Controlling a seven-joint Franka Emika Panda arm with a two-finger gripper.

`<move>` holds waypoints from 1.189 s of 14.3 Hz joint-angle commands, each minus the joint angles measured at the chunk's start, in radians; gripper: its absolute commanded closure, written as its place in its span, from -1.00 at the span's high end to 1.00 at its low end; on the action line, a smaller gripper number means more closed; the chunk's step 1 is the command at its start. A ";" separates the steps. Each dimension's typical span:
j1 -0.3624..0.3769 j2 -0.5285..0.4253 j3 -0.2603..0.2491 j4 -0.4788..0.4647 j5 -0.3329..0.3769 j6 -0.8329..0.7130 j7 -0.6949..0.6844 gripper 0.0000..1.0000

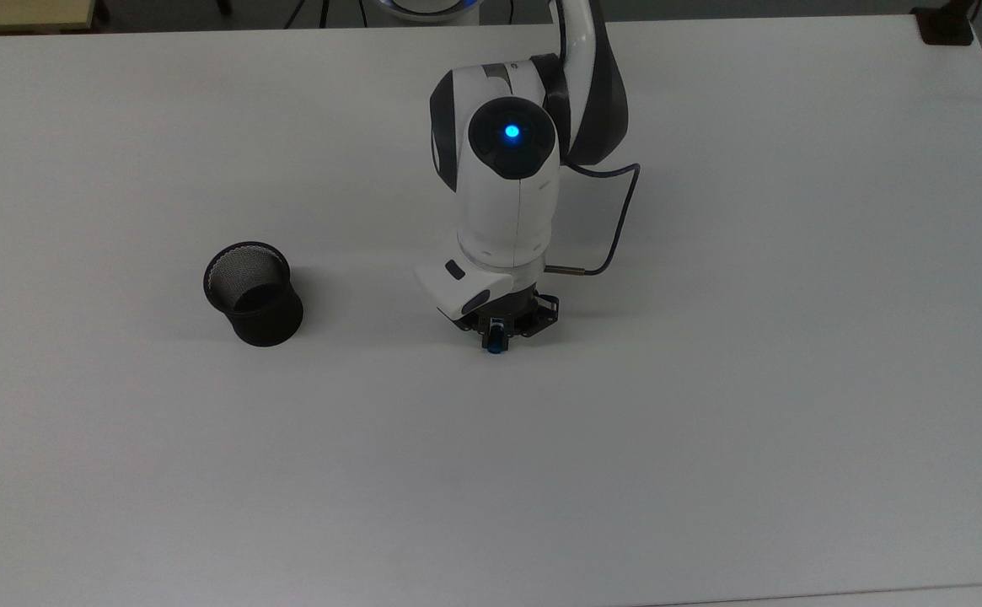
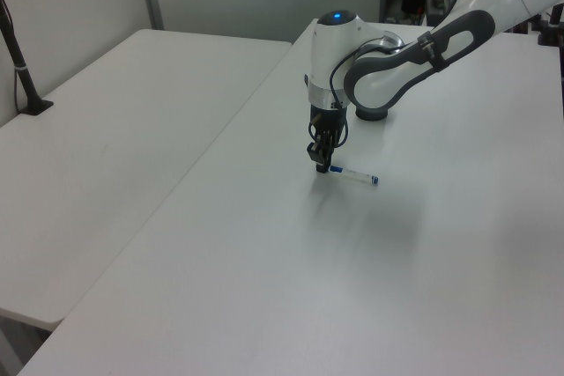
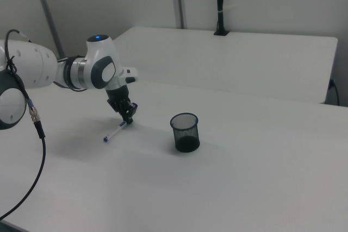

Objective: Insert the marker
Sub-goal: 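Close the gripper on the marker's middle, then lift the marker and carry it over the black mesh cup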

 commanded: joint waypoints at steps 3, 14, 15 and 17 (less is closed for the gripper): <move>-0.002 -0.082 -0.016 0.032 -0.008 -0.035 0.013 -1.00; -0.323 -0.296 -0.033 0.021 -0.005 0.107 -0.190 -1.00; -0.358 -0.299 -0.033 0.003 0.004 0.156 -0.190 -1.00; -0.392 -0.317 -0.032 -0.055 0.007 0.268 -0.177 -1.00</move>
